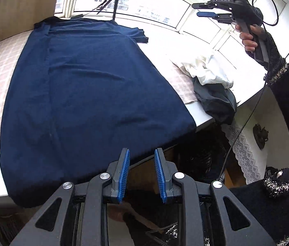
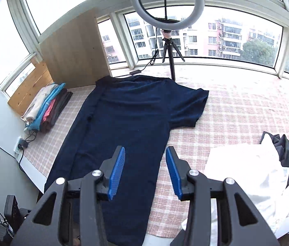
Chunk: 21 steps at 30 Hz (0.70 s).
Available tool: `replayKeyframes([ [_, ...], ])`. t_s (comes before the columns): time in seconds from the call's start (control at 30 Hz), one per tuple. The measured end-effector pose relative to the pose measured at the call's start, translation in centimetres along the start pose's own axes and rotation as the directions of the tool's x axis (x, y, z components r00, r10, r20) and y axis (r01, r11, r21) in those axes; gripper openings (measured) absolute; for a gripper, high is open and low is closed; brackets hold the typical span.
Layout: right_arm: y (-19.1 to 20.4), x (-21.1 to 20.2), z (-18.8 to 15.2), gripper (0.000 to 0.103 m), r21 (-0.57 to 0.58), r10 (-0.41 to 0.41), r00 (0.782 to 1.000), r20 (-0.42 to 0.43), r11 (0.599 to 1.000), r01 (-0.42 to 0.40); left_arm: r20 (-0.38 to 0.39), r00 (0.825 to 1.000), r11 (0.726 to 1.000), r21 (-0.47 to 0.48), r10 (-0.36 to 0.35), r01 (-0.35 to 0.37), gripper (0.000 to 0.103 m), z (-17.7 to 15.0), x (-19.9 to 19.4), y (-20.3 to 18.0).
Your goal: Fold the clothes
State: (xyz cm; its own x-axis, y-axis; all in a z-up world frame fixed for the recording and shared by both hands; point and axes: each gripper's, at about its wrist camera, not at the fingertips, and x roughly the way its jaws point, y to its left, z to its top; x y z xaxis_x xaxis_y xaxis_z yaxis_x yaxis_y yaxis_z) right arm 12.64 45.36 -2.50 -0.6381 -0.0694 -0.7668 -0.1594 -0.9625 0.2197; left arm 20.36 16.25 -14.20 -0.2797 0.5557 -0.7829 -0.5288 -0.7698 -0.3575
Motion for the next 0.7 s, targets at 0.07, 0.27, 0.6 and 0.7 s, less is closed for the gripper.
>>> replayKeyframes([
  [0.07,-2.7,-0.8,0.7,0.041,0.038,-0.027,1.000,0.013,0.999,0.026,-0.009,1.000,0.998,0.066,-0.005,0.006,0.024,2.2,1.0,-1.8],
  [0.27,-6.9,0.0,4.8,0.041,0.093,-0.013,0.999,0.035,0.996,0.010,-0.015,0.999,0.971,0.238,0.030,-0.026,0.025,12.5,4.8,-5.2],
  [0.6,-13.8,13.6,14.7,0.041,0.059,-0.083,0.995,-0.052,0.995,0.087,-0.052,0.997,0.905,0.424,0.064,-0.036,0.034,30.7,18.9,-6.9],
  [0.7,-17.2,20.0,15.4,0.041,0.125,-0.050,0.989,-0.139,0.990,0.067,-0.086,0.993,0.909,0.416,0.077,-0.035,0.034,33.8,23.9,-5.7],
])
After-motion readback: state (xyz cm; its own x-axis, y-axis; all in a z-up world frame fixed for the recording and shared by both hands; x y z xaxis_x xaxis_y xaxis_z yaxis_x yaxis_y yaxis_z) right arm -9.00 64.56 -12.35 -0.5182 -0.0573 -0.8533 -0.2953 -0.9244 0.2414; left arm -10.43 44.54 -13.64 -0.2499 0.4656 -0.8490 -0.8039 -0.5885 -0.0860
